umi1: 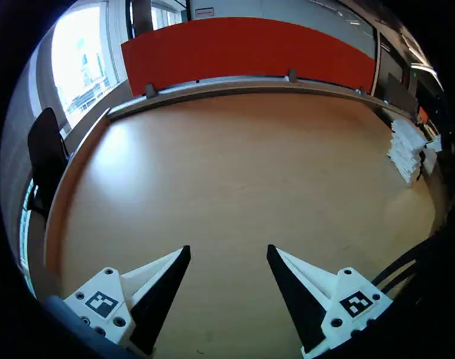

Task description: Fold towel

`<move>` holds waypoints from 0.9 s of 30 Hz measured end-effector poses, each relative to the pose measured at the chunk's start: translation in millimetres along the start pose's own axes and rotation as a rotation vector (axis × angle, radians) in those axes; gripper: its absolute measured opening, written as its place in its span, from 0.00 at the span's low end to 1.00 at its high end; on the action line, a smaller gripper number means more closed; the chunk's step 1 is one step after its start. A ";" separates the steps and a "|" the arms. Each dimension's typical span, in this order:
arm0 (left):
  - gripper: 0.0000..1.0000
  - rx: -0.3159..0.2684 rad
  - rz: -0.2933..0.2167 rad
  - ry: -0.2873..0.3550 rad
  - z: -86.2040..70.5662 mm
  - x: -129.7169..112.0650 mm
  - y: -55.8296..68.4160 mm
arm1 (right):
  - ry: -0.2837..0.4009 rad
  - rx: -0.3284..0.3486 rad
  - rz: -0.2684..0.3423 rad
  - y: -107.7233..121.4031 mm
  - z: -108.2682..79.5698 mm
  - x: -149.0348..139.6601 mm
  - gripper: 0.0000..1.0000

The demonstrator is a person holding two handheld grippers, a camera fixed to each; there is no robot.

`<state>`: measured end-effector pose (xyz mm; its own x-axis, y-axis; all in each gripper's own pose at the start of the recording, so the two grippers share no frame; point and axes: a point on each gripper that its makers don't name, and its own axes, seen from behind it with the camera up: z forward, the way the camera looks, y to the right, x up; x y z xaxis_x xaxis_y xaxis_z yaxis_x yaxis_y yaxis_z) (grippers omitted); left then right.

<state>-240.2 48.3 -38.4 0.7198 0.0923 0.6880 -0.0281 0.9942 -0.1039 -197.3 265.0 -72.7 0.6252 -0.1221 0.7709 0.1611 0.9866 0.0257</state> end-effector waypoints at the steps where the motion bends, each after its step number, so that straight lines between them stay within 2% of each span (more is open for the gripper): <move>1: 0.95 0.000 0.000 0.000 -0.1 -0.1 -0.2 | -0.006 -0.001 0.002 0.8 1.3 -2.3 0.04; 18: 0.95 0.006 -0.003 -0.003 -3.7 -3.9 -2.6 | -0.095 -0.008 0.040 6.8 19.5 -28.5 0.04; 27: 0.95 0.010 -0.005 -0.005 -3.3 -4.1 -4.1 | -0.111 -0.033 0.046 12.8 24.4 -32.0 0.04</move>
<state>-240.8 43.6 -43.2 0.7168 0.0872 0.6918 -0.0309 0.9951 -0.0934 -233.9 284.2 -81.5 0.5446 -0.0620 0.8364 0.1601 0.9866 -0.0311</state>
